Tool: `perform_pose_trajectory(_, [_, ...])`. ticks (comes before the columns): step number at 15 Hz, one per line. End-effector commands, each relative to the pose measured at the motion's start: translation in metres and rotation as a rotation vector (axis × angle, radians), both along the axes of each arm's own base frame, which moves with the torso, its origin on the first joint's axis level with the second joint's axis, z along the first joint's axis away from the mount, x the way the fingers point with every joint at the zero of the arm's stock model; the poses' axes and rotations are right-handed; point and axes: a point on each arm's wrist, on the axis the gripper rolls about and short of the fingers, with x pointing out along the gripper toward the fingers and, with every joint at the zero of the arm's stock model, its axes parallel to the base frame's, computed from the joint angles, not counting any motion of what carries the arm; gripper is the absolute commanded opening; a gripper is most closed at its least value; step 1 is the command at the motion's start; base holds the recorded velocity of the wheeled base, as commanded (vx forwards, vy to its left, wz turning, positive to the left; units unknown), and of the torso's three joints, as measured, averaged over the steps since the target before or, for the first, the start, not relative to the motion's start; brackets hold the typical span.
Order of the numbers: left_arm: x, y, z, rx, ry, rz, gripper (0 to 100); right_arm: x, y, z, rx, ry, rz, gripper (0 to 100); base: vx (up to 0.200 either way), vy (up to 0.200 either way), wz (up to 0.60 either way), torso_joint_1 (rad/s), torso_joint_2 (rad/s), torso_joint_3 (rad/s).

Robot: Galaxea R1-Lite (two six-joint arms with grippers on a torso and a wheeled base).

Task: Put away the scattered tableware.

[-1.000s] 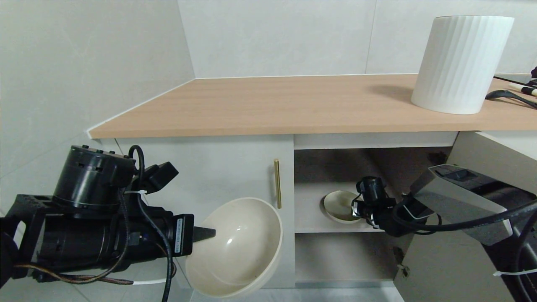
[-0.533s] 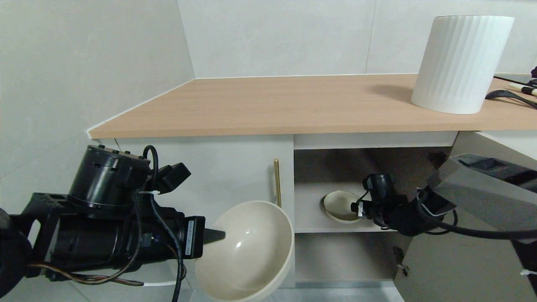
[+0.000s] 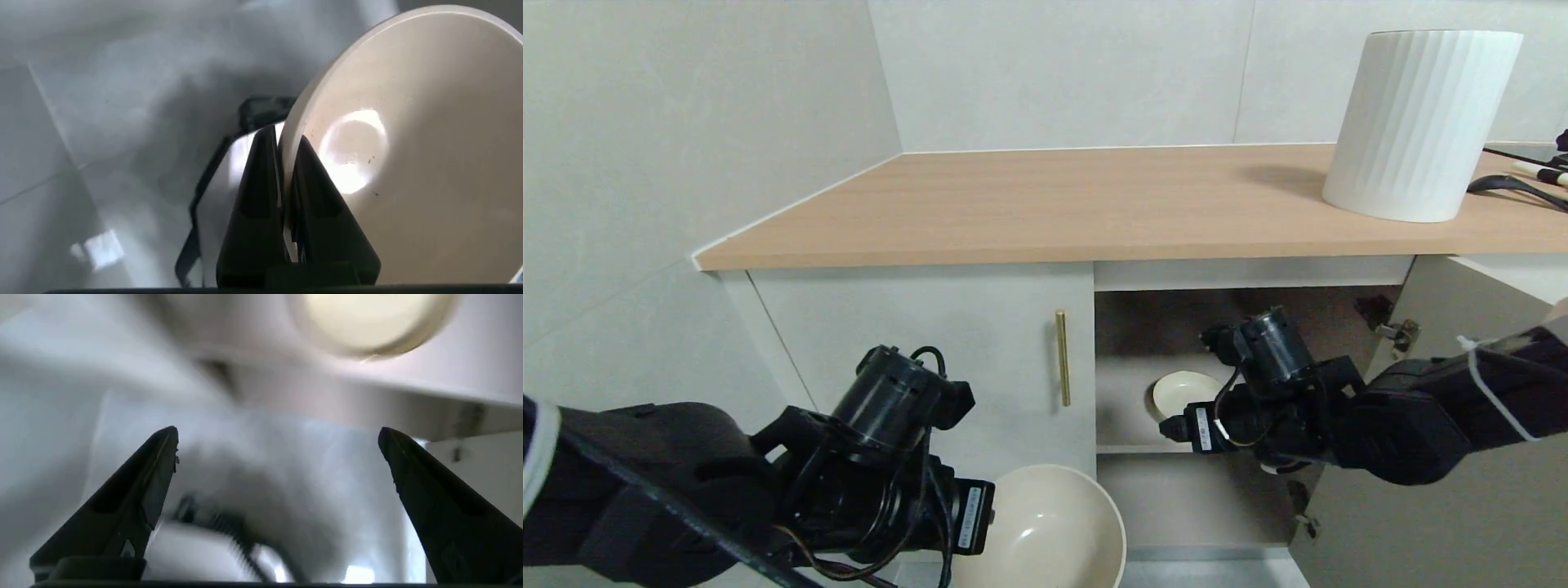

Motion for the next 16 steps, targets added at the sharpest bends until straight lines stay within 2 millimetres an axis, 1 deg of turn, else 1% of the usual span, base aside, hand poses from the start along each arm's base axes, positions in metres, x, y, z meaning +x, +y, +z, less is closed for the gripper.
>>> perform_pose_trajectory(1, [0.004,-0.006,-0.018,0.038,0.051,-0.008,0,-0.038,0.011,0.036,0.042,-0.042,0.1,100,0.0,0.0,0.0,0.0,0.0,0.0])
perform_pose_trajectory(3, [0.005,-0.006,-0.019,0.067,0.038,0.01,0,-0.064,0.018,0.044,0.05,0.01,0.208,100,0.0,0.0,0.0,0.0,0.0,0.0])
perform_pose_trajectory(5, [0.004,-0.01,-0.022,0.109,0.02,0.026,0,-0.079,0.025,0.042,0.05,0.054,0.288,100,0.0,0.0,0.0,0.0,0.0,0.0])
perform_pose_trajectory(6, [0.005,-0.01,-0.022,0.111,0.017,0.034,0,-0.082,0.028,0.042,0.048,0.058,0.304,100,0.0,0.0,0.0,0.0,0.0,0.0])
perform_pose_trajectory(7, [0.006,-0.011,-0.021,0.105,0.002,0.054,0,-0.088,0.035,0.035,0.031,0.077,0.332,100,0.0,0.0,0.0,0.0,0.0,0.0])
perform_pose_trajectory(8, [0.006,-0.011,-0.021,0.105,0.002,0.054,0,-0.088,0.035,0.035,0.031,0.077,0.332,100,0.0,0.0,0.0,0.0,0.0,0.0])
perform_pose_trajectory(9, [0.005,-0.012,-0.014,0.104,-0.062,0.074,0,-0.091,0.044,0.02,-0.002,0.113,0.355,100,0.0,0.0,0.0,0.0,0.0,0.0])
perform_pose_trajectory(10, [0.004,-0.012,-0.011,0.101,-0.081,0.079,0,-0.088,0.048,0.013,-0.017,0.126,0.352,100,0.0,0.0,0.0,0.0,0.0,0.0])
perform_pose_trajectory(13, [0.002,-0.013,-0.008,0.099,-0.092,0.074,0,-0.084,0.052,0.008,-0.011,0.126,0.341,100,0.0,0.0,0.0,0.0,0.0,0.0])
perform_pose_trajectory(16, [-0.002,-0.015,-0.004,0.087,-0.103,0.062,0,-0.078,0.06,0.004,0.045,0.115,0.306,100,0.0,0.0,0.0,0.0,0.0,0.0])
